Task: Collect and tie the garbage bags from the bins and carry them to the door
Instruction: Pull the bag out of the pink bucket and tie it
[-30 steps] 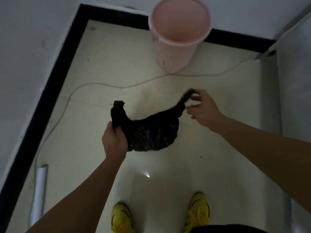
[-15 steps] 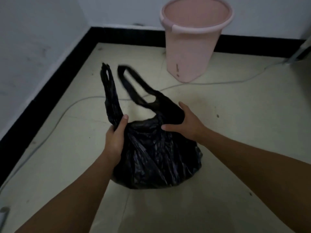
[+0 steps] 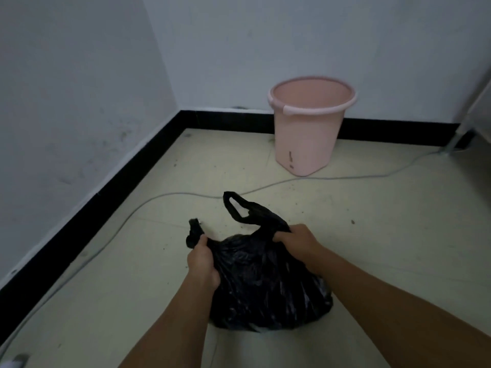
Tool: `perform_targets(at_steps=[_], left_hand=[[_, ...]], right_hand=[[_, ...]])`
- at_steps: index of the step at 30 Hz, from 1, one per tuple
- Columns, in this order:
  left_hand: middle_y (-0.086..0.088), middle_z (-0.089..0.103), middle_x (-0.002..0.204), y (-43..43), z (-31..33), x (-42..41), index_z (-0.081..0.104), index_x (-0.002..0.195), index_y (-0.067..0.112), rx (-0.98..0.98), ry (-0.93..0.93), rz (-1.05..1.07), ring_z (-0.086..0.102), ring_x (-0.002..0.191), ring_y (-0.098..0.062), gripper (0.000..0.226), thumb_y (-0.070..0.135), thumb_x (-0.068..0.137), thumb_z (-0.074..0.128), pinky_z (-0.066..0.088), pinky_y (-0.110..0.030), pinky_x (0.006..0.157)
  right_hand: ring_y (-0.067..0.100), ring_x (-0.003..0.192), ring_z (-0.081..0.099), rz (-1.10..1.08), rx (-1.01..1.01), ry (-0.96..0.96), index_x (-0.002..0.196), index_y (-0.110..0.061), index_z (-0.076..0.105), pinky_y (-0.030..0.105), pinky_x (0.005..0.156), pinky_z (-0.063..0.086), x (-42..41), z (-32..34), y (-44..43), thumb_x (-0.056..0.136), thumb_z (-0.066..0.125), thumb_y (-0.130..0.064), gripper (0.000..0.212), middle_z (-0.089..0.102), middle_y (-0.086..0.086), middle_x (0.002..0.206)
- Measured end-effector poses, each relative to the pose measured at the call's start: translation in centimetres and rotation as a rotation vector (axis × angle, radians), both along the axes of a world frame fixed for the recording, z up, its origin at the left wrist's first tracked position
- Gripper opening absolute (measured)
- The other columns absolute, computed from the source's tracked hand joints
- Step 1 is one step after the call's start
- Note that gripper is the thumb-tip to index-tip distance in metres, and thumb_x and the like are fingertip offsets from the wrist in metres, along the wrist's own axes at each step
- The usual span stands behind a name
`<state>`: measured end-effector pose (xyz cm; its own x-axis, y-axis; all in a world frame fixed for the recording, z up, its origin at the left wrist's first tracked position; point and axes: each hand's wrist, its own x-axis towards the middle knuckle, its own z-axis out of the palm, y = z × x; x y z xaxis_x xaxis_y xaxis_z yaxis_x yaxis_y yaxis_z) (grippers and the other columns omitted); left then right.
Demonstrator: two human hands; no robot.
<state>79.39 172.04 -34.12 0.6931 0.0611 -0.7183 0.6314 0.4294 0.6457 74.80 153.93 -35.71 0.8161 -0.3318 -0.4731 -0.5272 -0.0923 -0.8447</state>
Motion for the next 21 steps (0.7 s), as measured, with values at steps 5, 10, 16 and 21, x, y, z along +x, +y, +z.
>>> perform_targets(at_steps=[5,10,16,21], left_hand=[[-0.022,0.052,0.132,-0.1,0.3,-0.7,0.043,0.14,0.001,0.082,0.013,-0.094,0.055,0.096,-0.033,0.042,0.013,0.1,0.045,0.048,-0.046,0.093],[-0.021,0.052,0.136,1.5,0.4,-0.6,0.046,0.139,0.003,-0.15,0.056,-0.051,0.056,0.114,-0.036,0.047,0.025,0.098,0.047,0.046,-0.049,0.095],[-0.015,0.062,0.095,2.2,2.2,0.2,0.061,0.094,0.004,-0.384,0.009,0.021,0.059,0.092,-0.031,0.035,0.032,0.1,0.041,0.043,-0.049,0.098],[-0.001,0.048,0.064,2.4,1.6,0.7,0.052,0.076,0.014,-0.39,-0.014,0.084,0.046,0.062,-0.021,0.03,0.03,0.1,0.043,0.044,-0.045,0.102]], right_hand=[[0.037,0.088,0.066,-0.332,0.382,-0.004,0.103,0.002,0.066,0.046,0.082,0.056,0.2,2.7,0.5,0.076,0.058,-0.008,0.029,0.069,0.02,0.099],[0.04,0.098,0.065,-0.46,0.671,-0.093,0.114,0.004,0.062,0.046,0.078,0.055,0.2,5.0,1.1,0.076,0.05,-0.002,0.04,0.067,0.024,0.111],[0.033,0.082,0.062,-0.418,0.765,-0.157,0.102,-0.002,0.064,0.04,0.07,0.052,0.7,5.7,1.5,0.084,0.047,-0.017,0.029,0.066,0.015,0.087],[0.033,0.087,0.068,-0.034,0.584,-0.188,0.11,-0.01,0.07,0.044,0.085,0.055,0.9,6.6,1.9,0.078,0.073,-0.035,0.04,0.072,0.016,0.093]])
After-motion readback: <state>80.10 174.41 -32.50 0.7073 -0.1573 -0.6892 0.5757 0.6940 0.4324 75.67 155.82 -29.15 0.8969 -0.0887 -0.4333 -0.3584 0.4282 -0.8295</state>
